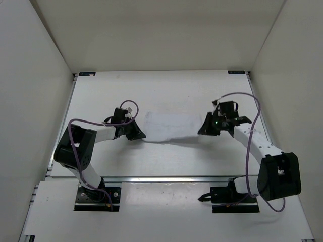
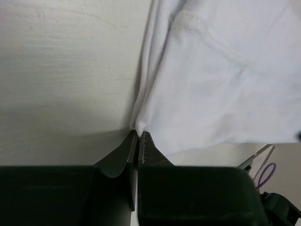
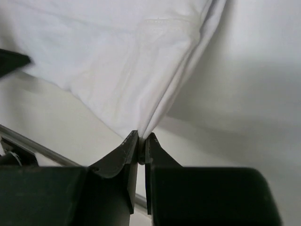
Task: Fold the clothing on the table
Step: Fold the skirt
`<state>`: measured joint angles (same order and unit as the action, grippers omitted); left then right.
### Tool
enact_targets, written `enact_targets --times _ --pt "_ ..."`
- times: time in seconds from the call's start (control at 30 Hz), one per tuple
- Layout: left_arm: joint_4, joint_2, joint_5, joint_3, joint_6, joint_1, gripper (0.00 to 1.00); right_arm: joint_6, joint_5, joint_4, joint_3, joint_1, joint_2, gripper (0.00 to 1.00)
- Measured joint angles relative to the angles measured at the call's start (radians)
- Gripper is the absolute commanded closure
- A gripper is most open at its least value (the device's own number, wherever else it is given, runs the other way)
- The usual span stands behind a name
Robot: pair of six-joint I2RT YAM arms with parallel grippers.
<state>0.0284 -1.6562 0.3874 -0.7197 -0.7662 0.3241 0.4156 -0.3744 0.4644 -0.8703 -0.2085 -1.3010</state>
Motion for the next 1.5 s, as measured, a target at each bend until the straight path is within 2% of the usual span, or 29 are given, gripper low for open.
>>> enact_targets --times 0.23,0.43,0.5,0.6,0.77,0.9,1.2,1.5 --pt "0.0 0.032 -0.005 0.038 0.003 0.028 1.0 0.043 -0.046 0.032 0.328 0.091 0.001 1.0" --pt "-0.004 0.045 0.006 0.059 0.003 0.041 1.0 0.042 -0.055 0.051 0.334 0.167 0.015 1.0" --pt "-0.005 0.045 0.006 0.059 0.002 0.044 1.0 0.024 -0.042 0.096 0.264 0.15 -0.026 1.0" --pt "-0.006 0.045 0.005 0.059 0.001 0.052 1.0 -0.002 0.001 0.154 0.07 0.082 -0.108 1.0" --pt "-0.006 0.044 -0.007 0.052 -0.01 0.064 1.0 -0.027 0.056 0.187 -0.32 -0.136 -0.277 1.0" --pt "-0.005 0.04 -0.018 0.032 -0.017 0.069 1.0 -0.027 0.066 0.192 -0.521 -0.3 -0.426 1.0" --pt "-0.006 0.037 -0.032 0.017 -0.02 0.064 1.0 -0.015 0.059 0.207 -0.711 -0.537 -0.732 1.0" --pt "-0.005 0.028 -0.033 0.029 -0.001 0.063 1.0 -0.001 0.052 0.213 -0.837 -0.615 -0.816 1.0"
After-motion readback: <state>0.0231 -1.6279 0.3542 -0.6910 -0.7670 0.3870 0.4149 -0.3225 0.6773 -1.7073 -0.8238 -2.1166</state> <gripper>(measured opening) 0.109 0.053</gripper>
